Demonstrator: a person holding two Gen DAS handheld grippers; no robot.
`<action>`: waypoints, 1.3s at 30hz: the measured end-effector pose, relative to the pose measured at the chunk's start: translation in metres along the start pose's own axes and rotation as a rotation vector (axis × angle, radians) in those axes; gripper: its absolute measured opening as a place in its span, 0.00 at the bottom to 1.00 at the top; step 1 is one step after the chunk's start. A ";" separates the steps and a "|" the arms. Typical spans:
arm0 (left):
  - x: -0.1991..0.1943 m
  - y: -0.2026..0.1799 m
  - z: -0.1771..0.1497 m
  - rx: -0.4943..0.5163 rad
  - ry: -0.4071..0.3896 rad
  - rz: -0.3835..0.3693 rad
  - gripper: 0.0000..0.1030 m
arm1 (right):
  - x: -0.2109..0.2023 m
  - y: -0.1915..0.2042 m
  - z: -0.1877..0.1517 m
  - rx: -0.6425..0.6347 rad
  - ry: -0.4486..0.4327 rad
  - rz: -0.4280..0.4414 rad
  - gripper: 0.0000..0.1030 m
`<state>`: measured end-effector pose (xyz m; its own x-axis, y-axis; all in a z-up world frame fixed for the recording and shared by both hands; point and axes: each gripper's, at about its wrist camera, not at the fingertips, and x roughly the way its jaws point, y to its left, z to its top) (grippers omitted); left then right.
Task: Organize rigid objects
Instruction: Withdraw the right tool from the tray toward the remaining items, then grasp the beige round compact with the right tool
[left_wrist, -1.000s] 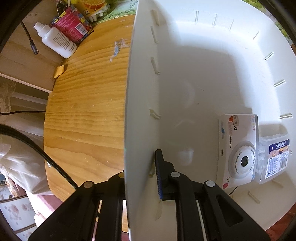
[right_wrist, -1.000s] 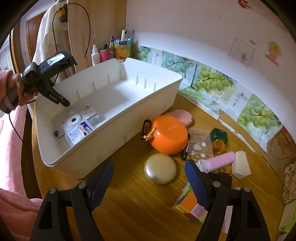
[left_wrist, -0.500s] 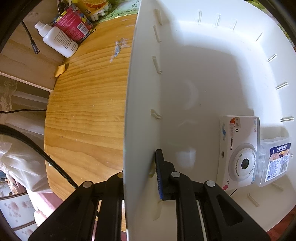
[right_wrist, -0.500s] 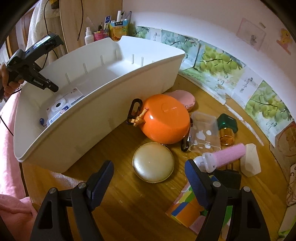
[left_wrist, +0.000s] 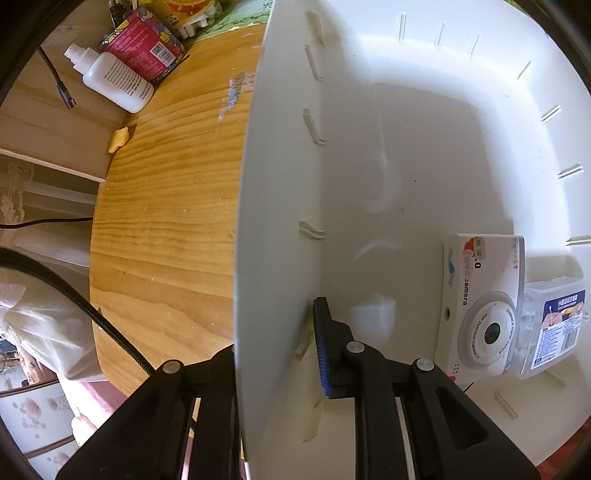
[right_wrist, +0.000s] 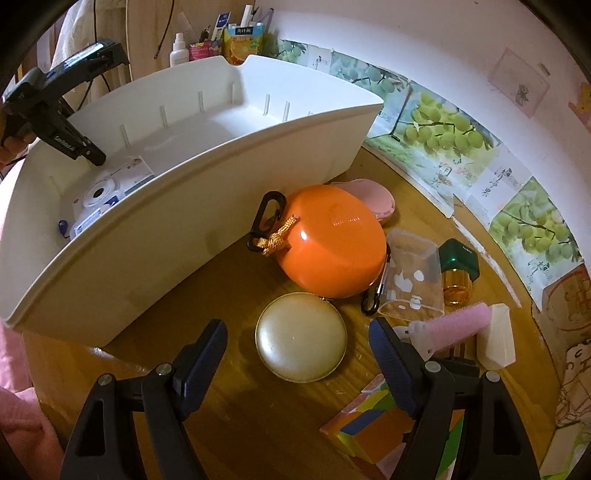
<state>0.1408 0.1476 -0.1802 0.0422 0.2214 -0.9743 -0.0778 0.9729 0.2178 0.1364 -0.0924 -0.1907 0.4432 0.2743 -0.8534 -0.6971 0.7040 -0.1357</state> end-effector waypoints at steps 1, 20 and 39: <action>0.000 0.000 0.000 -0.002 0.000 -0.001 0.18 | 0.001 0.000 0.002 0.004 0.005 0.009 0.77; -0.001 -0.002 -0.002 0.000 -0.001 0.004 0.19 | 0.014 0.002 0.005 0.040 0.105 -0.022 0.54; -0.003 -0.012 0.000 0.058 -0.010 0.007 0.18 | 0.014 0.010 0.009 0.279 0.278 -0.001 0.54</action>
<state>0.1418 0.1357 -0.1799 0.0517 0.2290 -0.9720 -0.0205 0.9734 0.2283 0.1409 -0.0758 -0.1994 0.2472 0.1128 -0.9624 -0.5001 0.8655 -0.0270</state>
